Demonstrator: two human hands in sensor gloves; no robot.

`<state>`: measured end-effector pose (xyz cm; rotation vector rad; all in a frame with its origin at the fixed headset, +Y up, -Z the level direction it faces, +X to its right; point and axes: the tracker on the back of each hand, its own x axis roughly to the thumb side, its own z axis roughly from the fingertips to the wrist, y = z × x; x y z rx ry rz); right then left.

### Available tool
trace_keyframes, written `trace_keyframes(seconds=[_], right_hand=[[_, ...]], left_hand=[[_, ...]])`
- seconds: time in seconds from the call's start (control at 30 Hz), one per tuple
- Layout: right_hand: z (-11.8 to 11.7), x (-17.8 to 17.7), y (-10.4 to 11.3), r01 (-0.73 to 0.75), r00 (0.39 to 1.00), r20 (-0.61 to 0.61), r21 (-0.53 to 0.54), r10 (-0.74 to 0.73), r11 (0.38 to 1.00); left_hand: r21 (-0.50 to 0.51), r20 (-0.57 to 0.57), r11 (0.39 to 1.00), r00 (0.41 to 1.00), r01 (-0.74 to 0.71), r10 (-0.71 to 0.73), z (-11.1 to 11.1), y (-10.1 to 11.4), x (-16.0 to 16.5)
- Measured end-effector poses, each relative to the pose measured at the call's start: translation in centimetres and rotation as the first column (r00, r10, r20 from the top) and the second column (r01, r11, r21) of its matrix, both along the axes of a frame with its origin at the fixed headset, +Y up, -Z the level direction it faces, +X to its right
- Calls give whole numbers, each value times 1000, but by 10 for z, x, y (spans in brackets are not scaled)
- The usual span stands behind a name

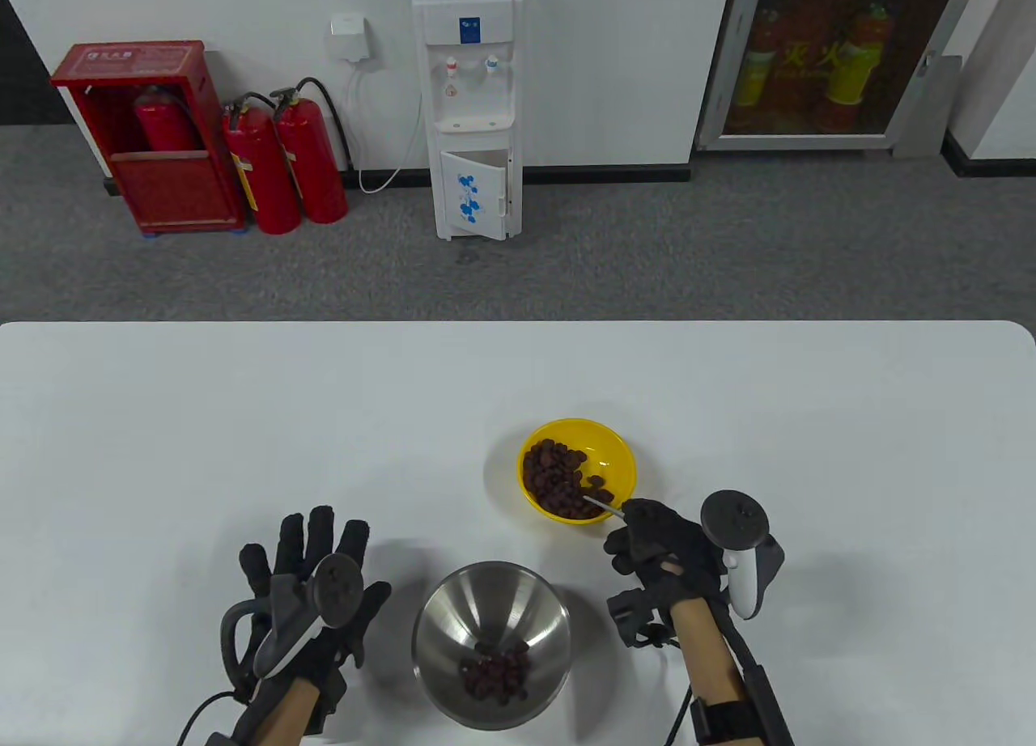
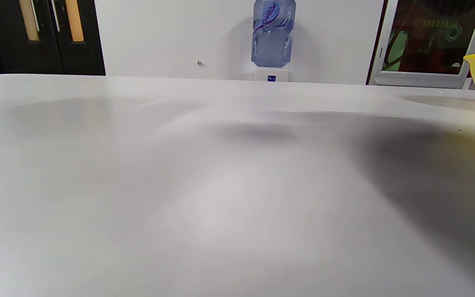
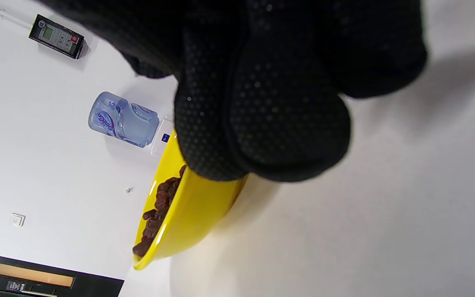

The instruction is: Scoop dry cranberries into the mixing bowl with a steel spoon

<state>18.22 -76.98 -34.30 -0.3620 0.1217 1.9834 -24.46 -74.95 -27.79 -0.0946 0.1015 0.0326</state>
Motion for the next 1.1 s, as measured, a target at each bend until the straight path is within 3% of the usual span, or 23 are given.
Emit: trace_keyframes(seconds=[1.1], right_hand=[[6,14,-5,169,981,84,47,-173,984]], left_hand=[[-1,0,1000,1000,-2,2,0,0,-1]])
